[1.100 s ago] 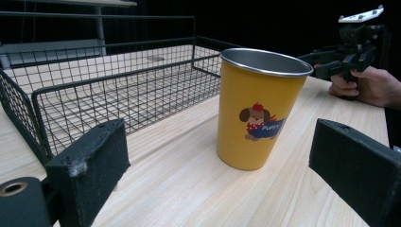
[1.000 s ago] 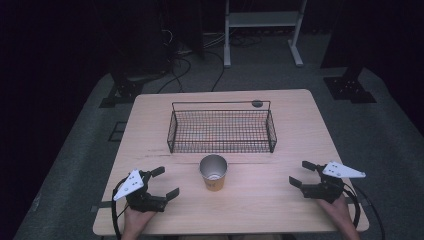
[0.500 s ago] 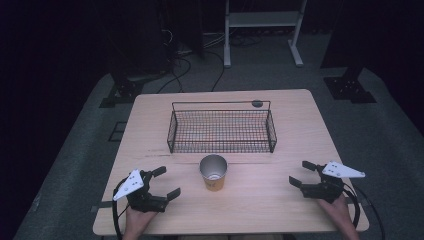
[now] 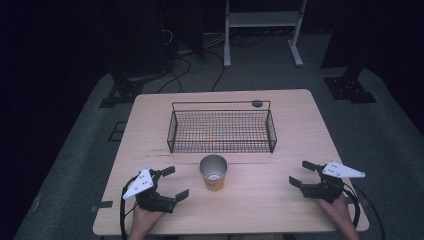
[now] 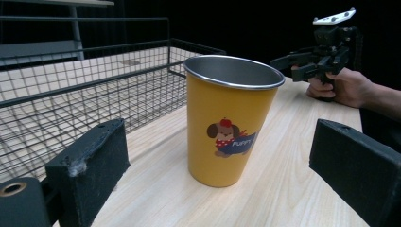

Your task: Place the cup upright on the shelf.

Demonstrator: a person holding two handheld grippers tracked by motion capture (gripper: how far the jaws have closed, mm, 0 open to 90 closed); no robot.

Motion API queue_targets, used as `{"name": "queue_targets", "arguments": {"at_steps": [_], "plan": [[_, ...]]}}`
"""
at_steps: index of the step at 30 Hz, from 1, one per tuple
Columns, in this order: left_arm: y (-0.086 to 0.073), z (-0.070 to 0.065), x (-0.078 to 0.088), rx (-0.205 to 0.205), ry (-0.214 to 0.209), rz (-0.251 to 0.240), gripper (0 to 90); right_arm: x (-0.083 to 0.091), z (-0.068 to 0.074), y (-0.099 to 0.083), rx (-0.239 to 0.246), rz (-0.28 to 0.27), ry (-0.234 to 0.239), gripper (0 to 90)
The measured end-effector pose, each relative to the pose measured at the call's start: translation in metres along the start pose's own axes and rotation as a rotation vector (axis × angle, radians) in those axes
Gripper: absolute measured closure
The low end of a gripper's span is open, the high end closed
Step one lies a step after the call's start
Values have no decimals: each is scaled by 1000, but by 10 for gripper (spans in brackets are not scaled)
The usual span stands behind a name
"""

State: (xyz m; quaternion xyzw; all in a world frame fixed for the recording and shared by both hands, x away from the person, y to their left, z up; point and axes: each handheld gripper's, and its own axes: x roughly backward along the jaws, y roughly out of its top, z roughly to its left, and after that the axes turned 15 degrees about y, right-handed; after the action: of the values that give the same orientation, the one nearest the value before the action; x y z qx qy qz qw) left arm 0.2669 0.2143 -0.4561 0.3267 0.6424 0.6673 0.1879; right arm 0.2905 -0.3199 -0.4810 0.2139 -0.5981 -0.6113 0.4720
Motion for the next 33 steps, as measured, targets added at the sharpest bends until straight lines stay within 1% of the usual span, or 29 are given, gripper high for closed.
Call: {"name": "queue_targets", "arguments": {"at_steps": [3, 6, 10, 12, 14, 15, 16, 17, 18, 20, 21, 22, 23, 24, 26, 28, 29, 30, 31, 33], "plan": [[0, -2, -2, -4, 4, 2, 36, 0, 0, 0, 0, 0, 0, 140], [0, -3, -4, -1, -1, 0, 35, 0, 0, 0, -2, 0, 0, 140], [1, -6, -7, -14, 9, 3, 30, 0, 0, 0, -2, 0, 0, 139], [2, -7, -8, -14, 10, 6, 26, 0, 0, 0, -3, -1, 1, 140], [3, -9, -11, -23, 14, 17, 23, 0, -1, 0, -3, -2, 0, 139], [4, -11, -14, -35, 13, 28, 23, 0, 0, 0, -2, -2, 0, 140], [4, -11, -14, -35, 13, 28, 23, 0, 0, 0, -2, -2, 0, 140], [5, -13, -17, -39, 6, 42, 21, 0, -1, 0, -4, -2, 0, 140], [5, -13, -17, -39, 6, 42, 21, 0, -1, 0, -4, -2, 0, 140], [6, -16, -22, -41, -10, 63, 21, 0, -1, 0, -5, -3, -1, 139], [7, -19, -25, -51, -20, 76, 21, 0, -1, 0, -5, -3, -1, 140], [7, -19, -25, -51, -20, 76, 21, 0, -1, 0, -5, -3, -1, 140], [8, -21, -30, -61, -26, 89, 21, 0, -1, 0, -5, -3, -1, 140], [8, -21, -30, -61, -26, 89, 21, 0, -1, 0, -5, -3, -1, 140], [9, -23, -36, -48, -31, 87, 21, 0, 0, 0, -4, -1, -1, 139], [10, -24, -38, -55, -26, 91, 21, 0, -1, 0, -4, -2, -1, 139], [12, -25, -43, -71, -21, 108, 21, 0, -1, 0, -6, -3, -1, 139], [12, -25, -43, -71, -21, 108, 21, 0, -1, 0, -6, -3, -1, 140], [13, -26, -47, -76, -22, 119, 21, 0, -1, 0, -6, -3, -1, 140], [13, -26, -49, -74, -28, 121, 21, 0, -1, 0, -6, -3, -1, 140]]}}
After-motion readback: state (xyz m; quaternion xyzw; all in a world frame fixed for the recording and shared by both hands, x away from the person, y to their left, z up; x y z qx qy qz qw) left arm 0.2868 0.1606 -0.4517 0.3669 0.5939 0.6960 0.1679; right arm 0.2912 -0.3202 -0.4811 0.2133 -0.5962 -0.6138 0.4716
